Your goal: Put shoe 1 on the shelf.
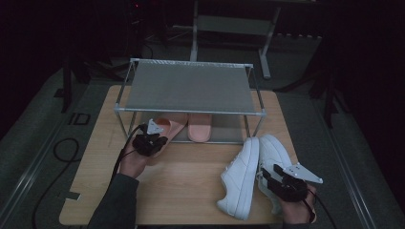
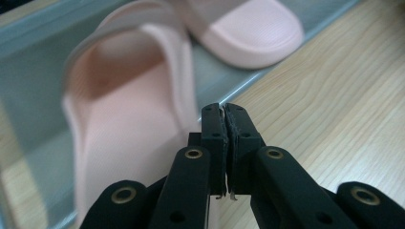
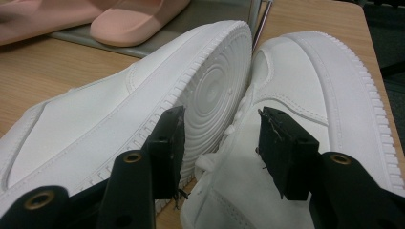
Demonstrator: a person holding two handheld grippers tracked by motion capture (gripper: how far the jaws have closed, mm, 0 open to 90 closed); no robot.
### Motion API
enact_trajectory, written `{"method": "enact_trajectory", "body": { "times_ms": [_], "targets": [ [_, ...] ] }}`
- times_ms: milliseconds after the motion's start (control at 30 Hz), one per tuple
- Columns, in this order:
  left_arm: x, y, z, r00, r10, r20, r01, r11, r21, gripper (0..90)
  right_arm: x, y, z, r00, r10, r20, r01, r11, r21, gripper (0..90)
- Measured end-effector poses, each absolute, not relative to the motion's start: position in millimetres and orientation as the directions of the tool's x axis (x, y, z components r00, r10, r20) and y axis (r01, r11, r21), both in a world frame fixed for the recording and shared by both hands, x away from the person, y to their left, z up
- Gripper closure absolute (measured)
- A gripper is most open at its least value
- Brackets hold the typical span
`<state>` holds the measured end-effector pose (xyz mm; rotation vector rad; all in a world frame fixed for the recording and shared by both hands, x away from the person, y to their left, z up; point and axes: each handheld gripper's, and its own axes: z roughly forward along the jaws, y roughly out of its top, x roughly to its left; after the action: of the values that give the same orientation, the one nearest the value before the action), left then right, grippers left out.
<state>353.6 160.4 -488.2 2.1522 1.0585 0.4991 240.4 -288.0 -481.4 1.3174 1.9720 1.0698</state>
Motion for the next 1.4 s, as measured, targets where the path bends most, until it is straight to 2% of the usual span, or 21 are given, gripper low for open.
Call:
{"method": "enact_trajectory", "body": {
  "times_ms": [400, 767, 900, 1167, 1400],
  "targets": [
    [335, 212, -505, 0.489, 0.872, 0.006, 0.616, -0.350, 0.705, 86.9, 240, -288, -481, -0.381, 0.924, -0.005, 0.500, 0.211, 0.840, 51.0],
    [315, 237, -508, 0.435, 0.900, -0.002, 0.646, -0.311, 0.697, 86.7, 240, -287, -480, -0.382, 0.924, -0.006, 0.498, 0.211, 0.841, 51.0],
    [308, 245, -515, 0.422, 0.906, -0.032, 0.667, -0.286, 0.688, 86.1, 240, -287, -480, -0.381, 0.925, -0.006, 0.499, 0.211, 0.841, 50.9],
    [305, 243, -524, 0.444, 0.895, -0.042, 0.681, -0.306, 0.665, 85.9, 240, -287, -480, -0.384, 0.923, -0.006, 0.497, 0.213, 0.841, 50.9],
    [311, 223, -526, 0.499, 0.866, -0.033, 0.672, -0.363, 0.645, 85.5, 241, -286, -480, -0.384, 0.923, -0.006, 0.497, 0.212, 0.842, 50.8]
  ]
}}
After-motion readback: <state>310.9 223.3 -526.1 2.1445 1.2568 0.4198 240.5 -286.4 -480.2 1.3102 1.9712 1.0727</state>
